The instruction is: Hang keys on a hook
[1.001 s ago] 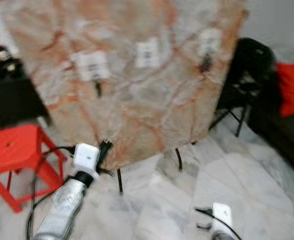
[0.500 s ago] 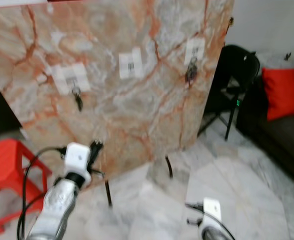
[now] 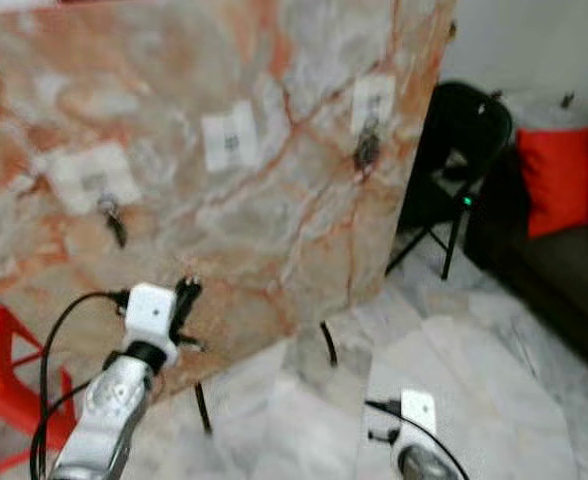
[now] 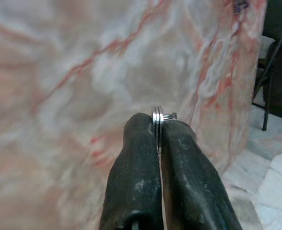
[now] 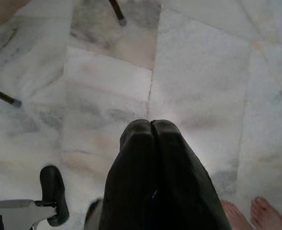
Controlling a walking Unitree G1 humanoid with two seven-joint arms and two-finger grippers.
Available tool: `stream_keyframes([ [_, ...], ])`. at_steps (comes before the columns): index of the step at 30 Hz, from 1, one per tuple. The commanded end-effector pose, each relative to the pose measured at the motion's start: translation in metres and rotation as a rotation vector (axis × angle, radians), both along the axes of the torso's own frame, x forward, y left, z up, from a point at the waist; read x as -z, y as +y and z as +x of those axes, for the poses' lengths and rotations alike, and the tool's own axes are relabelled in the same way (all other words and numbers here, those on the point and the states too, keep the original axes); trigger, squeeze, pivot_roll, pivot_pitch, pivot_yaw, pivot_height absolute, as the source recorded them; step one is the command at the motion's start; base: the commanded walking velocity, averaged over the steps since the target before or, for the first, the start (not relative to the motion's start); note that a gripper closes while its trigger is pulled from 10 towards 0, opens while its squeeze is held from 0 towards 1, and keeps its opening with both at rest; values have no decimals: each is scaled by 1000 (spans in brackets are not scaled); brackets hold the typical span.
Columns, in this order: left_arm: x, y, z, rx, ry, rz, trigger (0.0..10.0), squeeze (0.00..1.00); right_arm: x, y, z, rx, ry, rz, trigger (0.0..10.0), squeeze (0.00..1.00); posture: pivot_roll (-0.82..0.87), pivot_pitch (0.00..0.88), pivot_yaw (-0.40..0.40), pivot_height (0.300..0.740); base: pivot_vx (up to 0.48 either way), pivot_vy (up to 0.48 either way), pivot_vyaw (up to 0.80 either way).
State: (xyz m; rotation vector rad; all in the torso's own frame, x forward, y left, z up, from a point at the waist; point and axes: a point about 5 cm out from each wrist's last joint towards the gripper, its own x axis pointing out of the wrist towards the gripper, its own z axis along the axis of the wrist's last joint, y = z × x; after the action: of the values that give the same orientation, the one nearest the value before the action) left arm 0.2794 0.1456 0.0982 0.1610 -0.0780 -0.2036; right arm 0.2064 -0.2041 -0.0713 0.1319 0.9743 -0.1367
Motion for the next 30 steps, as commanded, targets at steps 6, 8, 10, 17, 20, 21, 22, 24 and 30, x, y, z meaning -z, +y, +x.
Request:
stream_keyframes([
  [6, -8, -9, 4, 25, -28, -27, 10000, 0, 0, -11, -3, -5, 7, -41, 10000, 0, 29, 0, -27, 736, 277, 0, 0],
  [8, -9, -11, 5, 29, -34, -29, 10000, 0, 0, -10, -3, 4, 10, -33, 10000, 0, 29, 0, -27, 736, 277, 0, 0],
  [10, -10, -12, 5, 32, -38, -32, 10000, 0, 0, -10, -3, 10, 9, -30, 10000, 0, 27, 0, -26, 736, 277, 0, 0],
  [17, -13, -14, 7, 37, -49, -41, 10000, 0, 0, -9, -3, 18, 5, -27, 10000, 0, 25, 0, -23, 736, 279, 0, 0],
  [20, -16, -14, 7, 35, -61, -46, 10000, 0, 0, -9, -3, 21, 5, -27, 10000, 0, 25, 0, -23, 736, 280, 0, 0],
  [21, -16, -14, 7, 35, -61, -46, 10000, 0, 0, -9, -3, 21, 5, -27, 10000, 0, 25, 0, -23, 736, 277, 0, 0],
  [22, -19, -14, 8, 30, -80, -53, 10000, 0, 0, -9, -3, 23, 6, -28, 10000, 0, 27, 0, -23, 736, 0, 0, 0],
  [24, -25, -14, 10, 24, -105, -66, 10000, 0, 0, -9, -3, 24, 7, -29, 10000, 0, 27, 0, -23, 736, 0, 0, 0],
  [30, -36, -22, 16, 57, -139, -78, 10000, 0, 0, -9, -3, 28, 7, -30, 10000, 0, 25, 0, -21, 736, 0, 0, 0],
])
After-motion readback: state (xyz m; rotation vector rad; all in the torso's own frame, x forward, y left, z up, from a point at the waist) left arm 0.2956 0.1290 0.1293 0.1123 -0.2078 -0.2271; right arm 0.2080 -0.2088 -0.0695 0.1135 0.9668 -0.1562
